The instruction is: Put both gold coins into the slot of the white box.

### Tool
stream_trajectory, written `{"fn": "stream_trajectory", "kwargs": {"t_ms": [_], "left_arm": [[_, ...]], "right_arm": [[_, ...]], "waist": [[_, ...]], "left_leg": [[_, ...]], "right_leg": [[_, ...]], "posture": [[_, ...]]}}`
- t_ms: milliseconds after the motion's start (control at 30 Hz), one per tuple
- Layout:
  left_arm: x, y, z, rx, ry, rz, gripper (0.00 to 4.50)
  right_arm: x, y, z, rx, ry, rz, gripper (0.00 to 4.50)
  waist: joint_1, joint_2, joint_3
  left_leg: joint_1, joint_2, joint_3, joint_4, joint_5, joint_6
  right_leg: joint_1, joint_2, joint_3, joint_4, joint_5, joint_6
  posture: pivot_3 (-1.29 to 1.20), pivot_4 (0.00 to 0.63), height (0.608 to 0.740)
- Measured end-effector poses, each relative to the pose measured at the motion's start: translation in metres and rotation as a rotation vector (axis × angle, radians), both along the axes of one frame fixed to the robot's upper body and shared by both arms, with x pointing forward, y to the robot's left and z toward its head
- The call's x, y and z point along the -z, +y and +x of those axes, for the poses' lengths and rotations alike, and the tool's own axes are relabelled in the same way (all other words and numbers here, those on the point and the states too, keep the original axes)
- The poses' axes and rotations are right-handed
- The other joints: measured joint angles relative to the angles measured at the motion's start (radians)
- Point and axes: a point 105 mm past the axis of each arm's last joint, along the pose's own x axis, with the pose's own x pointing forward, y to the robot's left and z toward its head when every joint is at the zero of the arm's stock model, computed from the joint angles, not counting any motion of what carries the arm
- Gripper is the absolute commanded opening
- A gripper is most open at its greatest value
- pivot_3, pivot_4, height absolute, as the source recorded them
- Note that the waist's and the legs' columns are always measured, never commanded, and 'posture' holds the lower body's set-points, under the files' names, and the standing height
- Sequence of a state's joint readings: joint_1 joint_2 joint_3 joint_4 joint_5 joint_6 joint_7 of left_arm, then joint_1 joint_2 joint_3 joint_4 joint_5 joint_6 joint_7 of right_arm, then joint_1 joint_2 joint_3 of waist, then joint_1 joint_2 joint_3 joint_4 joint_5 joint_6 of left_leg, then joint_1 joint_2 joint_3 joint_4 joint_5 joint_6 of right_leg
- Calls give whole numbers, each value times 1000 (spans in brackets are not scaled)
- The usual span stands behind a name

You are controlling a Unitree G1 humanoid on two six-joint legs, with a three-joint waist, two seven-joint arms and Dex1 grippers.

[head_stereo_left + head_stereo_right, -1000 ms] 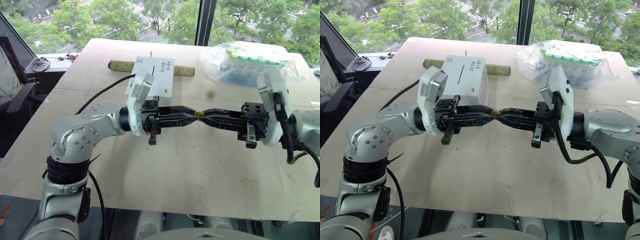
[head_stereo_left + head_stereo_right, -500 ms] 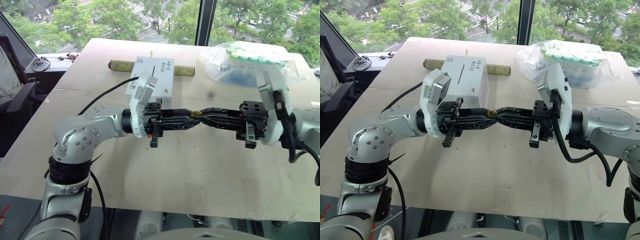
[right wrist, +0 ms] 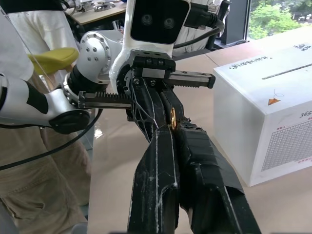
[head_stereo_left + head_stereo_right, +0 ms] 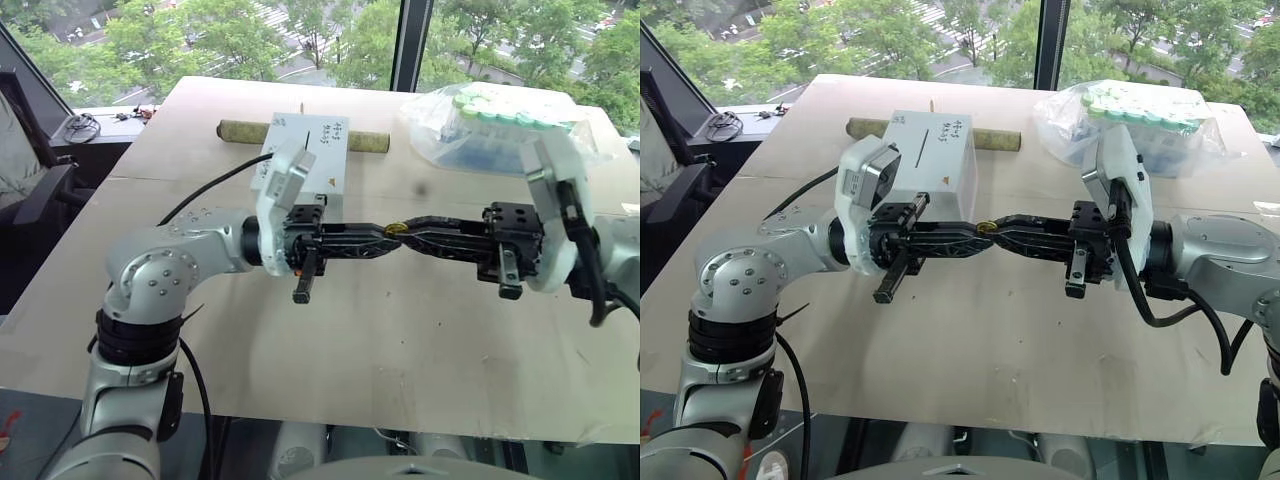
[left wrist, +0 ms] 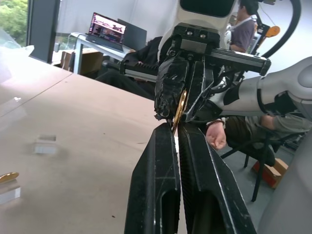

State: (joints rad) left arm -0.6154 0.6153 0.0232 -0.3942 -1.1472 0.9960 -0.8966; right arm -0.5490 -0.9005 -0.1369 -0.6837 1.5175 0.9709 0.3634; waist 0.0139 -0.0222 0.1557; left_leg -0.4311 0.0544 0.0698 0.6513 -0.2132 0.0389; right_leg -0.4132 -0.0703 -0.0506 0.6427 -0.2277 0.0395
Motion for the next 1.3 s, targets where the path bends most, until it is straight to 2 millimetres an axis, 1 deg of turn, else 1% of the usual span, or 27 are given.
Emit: {"fn": "stream_trajectory", "kwargs": {"t_ms": [200, 300, 367, 567, 833, 867, 900, 967, 1000, 1300], "left_arm": [[1, 0, -1, 8, -6, 4, 35], [1, 0, 1, -3, -7, 9, 981], [2, 2, 5, -20, 3, 9, 1917], [0, 7, 3, -9, -8, 21, 1917], [0, 7, 1, 12, -6, 15, 1917], [-1, 7, 0, 15, -5, 12, 1412], [-1, 7, 0, 18, -3, 10, 1169], [0, 7, -1, 21, 2, 8, 260], [0, 7, -1, 23, 4, 6, 90], [0, 7, -3, 35, 16, -3, 90]], "right_arm": [[1, -1, -1, -2, 9, 6, 0], [2, -1, -1, 0, 15, 1, 0], [3, -1, -2, -5, 15, -2, 0], [6, -2, -4, -13, 29, -16, 0], [6, -2, -4, -12, 29, -20, 0], [6, -3, -4, -12, 29, -20, 0], [6, -3, -4, -12, 29, -20, 0], [6, -3, -4, -12, 29, -21, 0], [6, -3, -3, -11, 29, -21, 0], [6, -3, -5, -17, 34, -21, 0]], "waist": [[0, 0, 0], [0, 0, 0], [0, 0, 0], [0, 0, 0], [0, -1, 0], [0, -1, 0], [0, -1, 0], [0, -1, 0], [0, -1, 0], [0, -1, 0]], "left_leg": [[0, 0, 0, 0, 0, 0], [0, 0, 0, 0, 0, 0], [0, 0, 0, 0, 0, 0], [0, 0, 0, 0, 0, 0], [0, 0, 0, 0, 0, 0], [0, 0, 0, 0, 0, 0], [0, 0, 0, 0, 0, 0], [0, 0, 0, 0, 0, 0], [0, 0, 0, 0, 0, 0], [0, 0, 0, 0, 0, 0]], "right_leg": [[0, 0, 0, 0, 0, 0], [0, 0, 0, 0, 0, 0], [0, 0, 0, 0, 0, 0], [0, 0, 0, 0, 0, 0], [0, 0, 0, 0, 0, 0], [0, 0, 0, 0, 0, 0], [0, 0, 0, 0, 0, 0], [0, 0, 0, 0, 0, 0], [0, 0, 0, 0, 0, 0], [0, 0, 0, 0, 0, 0]], "posture": [[0, 150, 740], [0, 150, 740], [0, 150, 740], [0, 150, 740], [0, 150, 740], [0, 150, 740], [0, 150, 740], [0, 150, 740], [0, 150, 740], [0, 150, 740]]}}
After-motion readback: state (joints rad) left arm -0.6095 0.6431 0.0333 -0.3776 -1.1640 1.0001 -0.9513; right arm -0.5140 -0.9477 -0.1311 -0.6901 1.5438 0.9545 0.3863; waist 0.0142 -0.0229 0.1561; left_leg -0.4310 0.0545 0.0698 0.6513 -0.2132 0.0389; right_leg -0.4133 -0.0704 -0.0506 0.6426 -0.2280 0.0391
